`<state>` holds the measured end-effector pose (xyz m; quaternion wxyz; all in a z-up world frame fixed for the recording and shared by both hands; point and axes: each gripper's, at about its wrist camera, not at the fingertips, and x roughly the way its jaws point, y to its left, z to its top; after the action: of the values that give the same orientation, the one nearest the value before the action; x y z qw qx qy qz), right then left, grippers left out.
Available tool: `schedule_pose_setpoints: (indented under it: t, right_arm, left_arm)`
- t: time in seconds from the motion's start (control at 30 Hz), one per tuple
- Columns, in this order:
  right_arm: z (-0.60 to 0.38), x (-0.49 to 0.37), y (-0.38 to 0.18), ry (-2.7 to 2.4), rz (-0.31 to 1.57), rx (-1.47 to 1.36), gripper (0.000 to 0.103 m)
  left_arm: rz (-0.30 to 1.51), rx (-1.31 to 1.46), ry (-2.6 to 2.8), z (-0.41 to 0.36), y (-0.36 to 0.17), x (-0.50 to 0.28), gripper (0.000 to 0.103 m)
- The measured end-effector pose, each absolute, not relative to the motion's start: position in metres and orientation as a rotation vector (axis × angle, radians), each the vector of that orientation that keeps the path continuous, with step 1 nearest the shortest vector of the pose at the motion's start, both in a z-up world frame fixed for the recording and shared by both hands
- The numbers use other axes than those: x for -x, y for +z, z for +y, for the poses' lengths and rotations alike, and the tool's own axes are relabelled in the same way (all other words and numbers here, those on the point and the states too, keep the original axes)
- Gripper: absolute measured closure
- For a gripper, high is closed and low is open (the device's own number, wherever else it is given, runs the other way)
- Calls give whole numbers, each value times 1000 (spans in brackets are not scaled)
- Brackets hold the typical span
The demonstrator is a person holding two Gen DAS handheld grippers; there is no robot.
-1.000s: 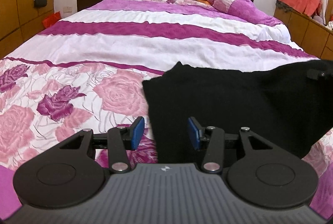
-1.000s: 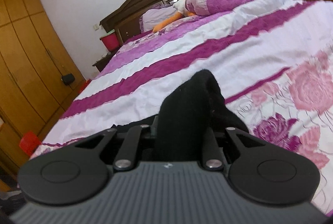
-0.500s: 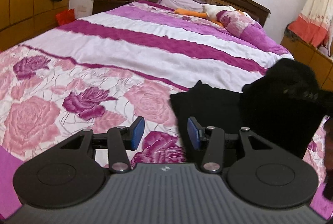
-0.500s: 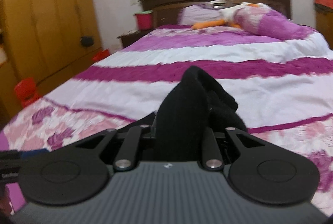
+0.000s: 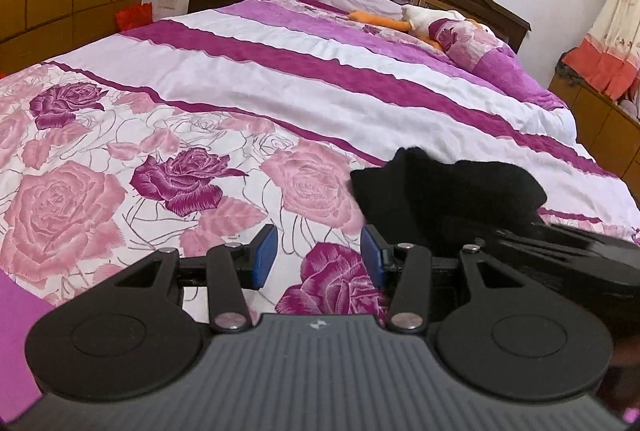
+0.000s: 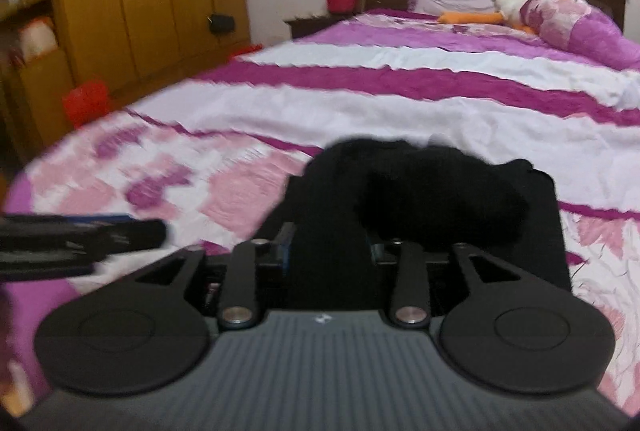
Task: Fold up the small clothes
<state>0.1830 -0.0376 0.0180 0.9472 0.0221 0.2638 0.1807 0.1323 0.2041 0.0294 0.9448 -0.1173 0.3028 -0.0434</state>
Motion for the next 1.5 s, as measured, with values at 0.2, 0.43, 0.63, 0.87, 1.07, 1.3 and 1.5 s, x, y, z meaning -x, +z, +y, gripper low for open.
schedule_pose_setpoints:
  t: [0.2,0.43,0.63,0.87,1.07,1.3,1.5]
  right_arm:
    - [-53,-144,45,460,481,-120,55]
    - [-92,-118,58,373,457,-129,55]
    - [-133,-119,38,219,499,-171,55]
    - [-163,-132,15,149,538,-275,55]
    - [-173,-135,2,160,542,-312,55]
    - [-179,-136,-2,191,531,-331,55]
    - [-174,-136,-8,222,527,-340,54]
  left_arm:
    - [597,283,-121,198,41,-133,51]
    - [591,267,-200,170,50,-137,51]
    - [629,260,-268,134,57,-164,51]
    - [734,134,-274,83,47,-202,51]
    - [689,25,-251,56,33,-215,77]
    - [577,209,-159,93,43,-213,92]
    - [662,285,-82,121,17,-228,96]
